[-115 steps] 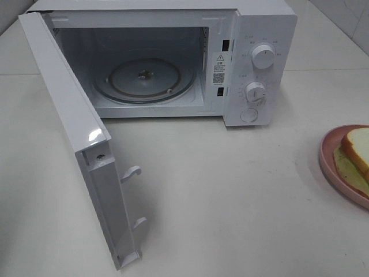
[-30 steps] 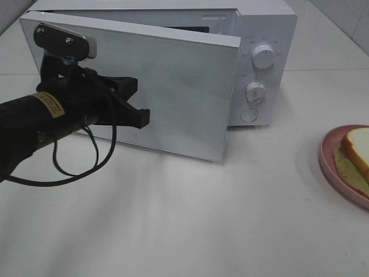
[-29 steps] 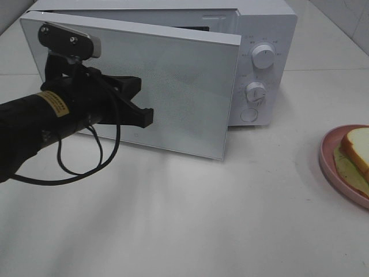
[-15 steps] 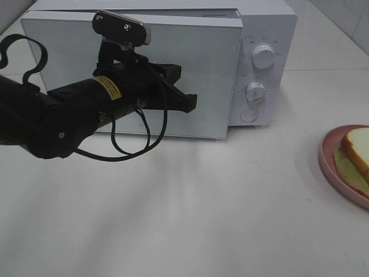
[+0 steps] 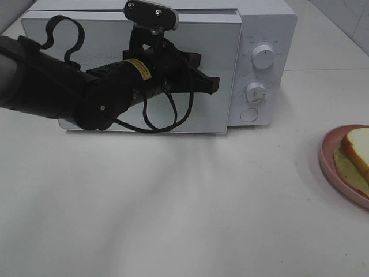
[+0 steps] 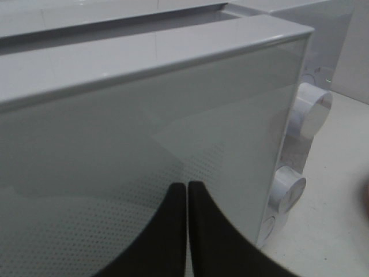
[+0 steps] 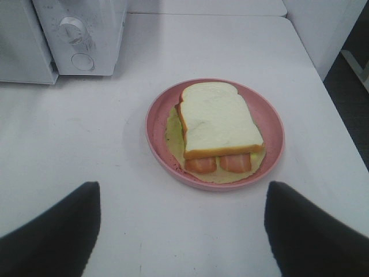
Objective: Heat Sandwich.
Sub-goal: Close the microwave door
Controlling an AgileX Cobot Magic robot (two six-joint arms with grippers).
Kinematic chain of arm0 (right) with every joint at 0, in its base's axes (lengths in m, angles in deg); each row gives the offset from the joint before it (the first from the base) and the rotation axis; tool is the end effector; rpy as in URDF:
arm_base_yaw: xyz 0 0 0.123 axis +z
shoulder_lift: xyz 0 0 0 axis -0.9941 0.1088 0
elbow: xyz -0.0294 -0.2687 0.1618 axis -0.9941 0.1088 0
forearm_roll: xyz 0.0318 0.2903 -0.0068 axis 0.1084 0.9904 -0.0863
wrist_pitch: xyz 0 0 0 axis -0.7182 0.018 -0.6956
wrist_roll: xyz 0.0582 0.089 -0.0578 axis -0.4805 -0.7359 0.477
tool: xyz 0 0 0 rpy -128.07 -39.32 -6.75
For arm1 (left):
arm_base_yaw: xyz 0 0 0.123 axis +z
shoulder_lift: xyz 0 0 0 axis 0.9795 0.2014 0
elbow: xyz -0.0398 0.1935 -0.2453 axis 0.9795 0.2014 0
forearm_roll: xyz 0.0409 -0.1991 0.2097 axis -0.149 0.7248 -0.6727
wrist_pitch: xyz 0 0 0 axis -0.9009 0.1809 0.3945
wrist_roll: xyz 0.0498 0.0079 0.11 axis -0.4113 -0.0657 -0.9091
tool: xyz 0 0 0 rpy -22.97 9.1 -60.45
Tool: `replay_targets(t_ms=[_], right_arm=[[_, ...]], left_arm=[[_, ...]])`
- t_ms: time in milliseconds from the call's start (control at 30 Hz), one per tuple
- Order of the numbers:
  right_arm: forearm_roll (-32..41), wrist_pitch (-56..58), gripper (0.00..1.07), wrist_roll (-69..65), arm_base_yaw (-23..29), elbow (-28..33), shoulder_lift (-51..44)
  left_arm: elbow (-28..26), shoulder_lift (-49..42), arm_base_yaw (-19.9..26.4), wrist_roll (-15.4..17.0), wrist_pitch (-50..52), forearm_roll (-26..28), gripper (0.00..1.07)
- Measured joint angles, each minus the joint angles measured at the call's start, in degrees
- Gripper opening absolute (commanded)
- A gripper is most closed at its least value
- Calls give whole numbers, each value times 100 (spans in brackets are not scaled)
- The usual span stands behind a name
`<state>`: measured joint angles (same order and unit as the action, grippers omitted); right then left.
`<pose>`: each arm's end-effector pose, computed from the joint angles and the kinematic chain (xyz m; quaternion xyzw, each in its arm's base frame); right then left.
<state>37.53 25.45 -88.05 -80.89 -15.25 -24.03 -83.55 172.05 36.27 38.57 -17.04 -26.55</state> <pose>0.0267 -0.0111 0.2881 0.0125 0.8457 -0.0259 0.5329 0.3716 -0.3268 0.1702 0.2487 0.7367 -0.2171 0.5902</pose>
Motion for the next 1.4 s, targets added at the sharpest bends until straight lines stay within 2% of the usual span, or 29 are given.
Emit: replay_targets(t_ms=[400, 600, 1400], right_arm=[[0, 0, 76, 0, 0, 0, 0], [0, 0, 76, 0, 0, 0, 0], [0, 0, 76, 0, 0, 0, 0]], left_arm=[[-791, 447, -109, -23, -504, -52, 0], [-1186, 607, 23, -115, -819, -97, 0], [-1243, 596, 46, -109, -1071, -155, 0]])
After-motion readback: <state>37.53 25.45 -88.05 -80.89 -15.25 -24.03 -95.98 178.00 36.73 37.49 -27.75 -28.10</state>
